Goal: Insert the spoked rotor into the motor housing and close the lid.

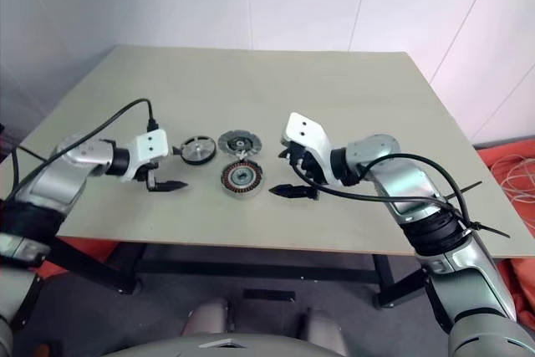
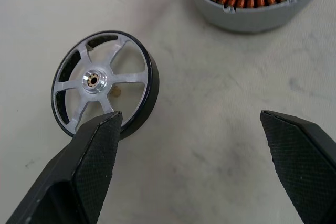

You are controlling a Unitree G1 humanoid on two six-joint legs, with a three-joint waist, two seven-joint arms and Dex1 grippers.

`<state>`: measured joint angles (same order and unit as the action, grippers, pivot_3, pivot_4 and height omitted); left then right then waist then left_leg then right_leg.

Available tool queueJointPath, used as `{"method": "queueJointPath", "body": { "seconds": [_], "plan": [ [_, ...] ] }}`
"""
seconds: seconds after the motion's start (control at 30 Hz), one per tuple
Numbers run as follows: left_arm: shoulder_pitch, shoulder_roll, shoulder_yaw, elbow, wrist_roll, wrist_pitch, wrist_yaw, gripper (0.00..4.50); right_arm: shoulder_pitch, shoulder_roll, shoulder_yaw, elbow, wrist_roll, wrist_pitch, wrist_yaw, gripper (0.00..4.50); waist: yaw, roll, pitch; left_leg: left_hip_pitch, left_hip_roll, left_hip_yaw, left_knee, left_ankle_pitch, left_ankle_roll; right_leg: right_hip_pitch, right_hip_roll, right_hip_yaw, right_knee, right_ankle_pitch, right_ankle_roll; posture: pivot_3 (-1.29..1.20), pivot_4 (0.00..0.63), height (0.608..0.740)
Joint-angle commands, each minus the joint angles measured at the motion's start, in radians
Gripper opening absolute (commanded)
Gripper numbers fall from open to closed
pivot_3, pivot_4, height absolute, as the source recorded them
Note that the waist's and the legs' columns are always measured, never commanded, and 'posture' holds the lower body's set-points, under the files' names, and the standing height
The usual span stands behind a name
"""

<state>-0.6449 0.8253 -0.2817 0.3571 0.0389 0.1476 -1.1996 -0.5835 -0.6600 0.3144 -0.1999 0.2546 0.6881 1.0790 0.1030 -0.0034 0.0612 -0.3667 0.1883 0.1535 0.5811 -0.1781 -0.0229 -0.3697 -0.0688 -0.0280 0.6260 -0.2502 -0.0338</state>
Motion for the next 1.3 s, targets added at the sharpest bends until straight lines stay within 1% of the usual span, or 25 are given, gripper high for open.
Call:
{"method": "queueJointPath", "body": {
  "seconds": [0.03,0.17,0.23,0.33,0.37,0.43,0.47,0.63,0.73,0.8,0.97,1.13,1.3],
  "plan": [
    [-0.088,0.026,-0.056,0.061,0.082,-0.059,-0.074,4.5,-0.005,-0.016,-0.028,-0.041,0.017,-0.015,0.013,4.42,0.001,0.0,0.0,0.0,0.0,0.0,0.0,0.0,0.0,0.0,0.0,0.0,0.0,0.0,0.0,0.0,0.0,0.74],
    [-0.178,-0.031,-0.07,0.152,0.102,-0.113,-0.09,4.5,-0.003,-0.019,-0.034,-0.043,0.02,-0.01,0.01,4.42,0.002,0.0,0.0,-0.001,0.0,0.0,0.0,0.0,0.0,0.0,0.0,0.0,0.0,0.0,0.0,0.0,0.0,0.74],
    [-0.194,-0.038,-0.082,0.182,0.113,-0.132,-0.121,4.5,-0.001,-0.021,-0.036,-0.045,0.021,-0.01,0.007,4.42,0.004,0.0,0.0,-0.001,0.0,0.0,0.0,0.0,0.0,0.0,0.0,0.0,0.0,0.0,0.0,0.0,0.0,0.74],
    [-0.2,-0.055,-0.071,0.222,0.127,-0.164,-0.093,4.5,0.004,-0.025,-0.039,-0.046,0.019,-0.01,0.0,4.42,0.003,0.0,0.0,-0.001,0.0,0.0,0.0,0.0,0.0,0.0,0.0,0.0,0.0,0.0,0.0,0.0,0.0,0.74],
    [-0.197,-0.068,-0.046,0.226,0.102,-0.153,-0.086,4.5,0.006,-0.026,-0.04,-0.046,0.018,-0.01,-0.001,4.42,0.004,0.0,0.0,-0.001,0.0,0.0,0.0,0.0,0.0,-0.001,0.0,0.0,0.0,0.0,0.0,0.0,0.0,0.74],
    [-0.182,-0.102,0.038,0.213,0.006,-0.062,-0.074,4.5,0.01,-0.029,-0.042,-0.05,0.019,-0.008,-0.007,4.42,0.006,0.0,0.0,-0.001,0.0,0.0,0.0,0.0,0.0,-0.001,0.0,0.0,0.0,0.0,0.0,0.0,0.0,0.74],
    [-0.169,-0.107,0.076,0.213,-0.024,-0.046,-0.055,4.5,0.013,-0.03,-0.044,-0.054,0.021,-0.006,-0.009,4.42,0.008,0.0,0.0,-0.001,0.0,0.0,0.0,0.0,0.0,-0.001,0.0,0.0,0.0,0.0,0.0,0.0,0.0,0.74],
    [-0.092,-0.109,0.214,0.197,-0.125,0.086,0.023,4.5,0.021,-0.039,-0.048,-0.059,0.028,-0.006,-0.013,4.42,0.005,0.001,0.0,-0.001,0.0,0.0,0.0,0.0,0.0,-0.001,-0.001,0.0,0.001,0.0,-0.001,0.0,0.0,0.74],
    [-0.074,-0.121,0.335,0.22,-0.213,0.231,0.103,4.5,0.015,-0.041,-0.045,-0.05,0.027,-0.012,-0.01,4.42,0.006,0.001,0.0,-0.001,0.0,0.0,0.0,0.0,0.001,-0.001,-0.001,-0.001,0.0,0.0,-0.001,0.0,0.0,0.74],
    [-0.065,-0.124,0.384,0.23,-0.258,0.346,0.141,4.5,0.01,-0.039,-0.042,-0.043,0.025,-0.017,-0.007,4.42,0.006,0.001,0.0,-0.001,0.0,0.0,0.0,0.0,0.001,-0.001,-0.001,-0.001,0.001,0.0,-0.001,0.0,0.0,0.74],
    [-0.064,-0.187,0.551,0.294,-0.371,0.484,0.3,4.5,0.002,-0.034,-0.039,-0.035,0.023,-0.023,-0.006,4.42,0.012,0.001,0.0,-0.001,0.0,0.0,0.001,0.0,0.001,0.0,-0.001,-0.001,0.001,0.0,-0.001,0.0,0.0,0.74],
    [-0.052,-0.261,0.643,0.296,-0.475,0.655,0.388,4.5,0.005,-0.034,-0.04,-0.038,0.024,-0.022,-0.009,4.42,0.023,0.001,0.0,-0.001,0.0,-0.001,0.001,0.0,0.001,0.0,-0.001,-0.001,0.0,0.0,-0.001,0.0,0.0,0.74],
    [-0.04,-0.325,0.672,0.3,-0.537,0.783,0.438,4.5,0.006,-0.034,-0.043,-0.043,0.024,-0.02,-0.015,4.42,0.024,0.001,0.0,-0.001,-0.001,-0.001,0.001,0.0,0.001,0.0,-0.001,-0.001,0.0,0.0,-0.001,0.0,0.0,0.74]
  ]
}}
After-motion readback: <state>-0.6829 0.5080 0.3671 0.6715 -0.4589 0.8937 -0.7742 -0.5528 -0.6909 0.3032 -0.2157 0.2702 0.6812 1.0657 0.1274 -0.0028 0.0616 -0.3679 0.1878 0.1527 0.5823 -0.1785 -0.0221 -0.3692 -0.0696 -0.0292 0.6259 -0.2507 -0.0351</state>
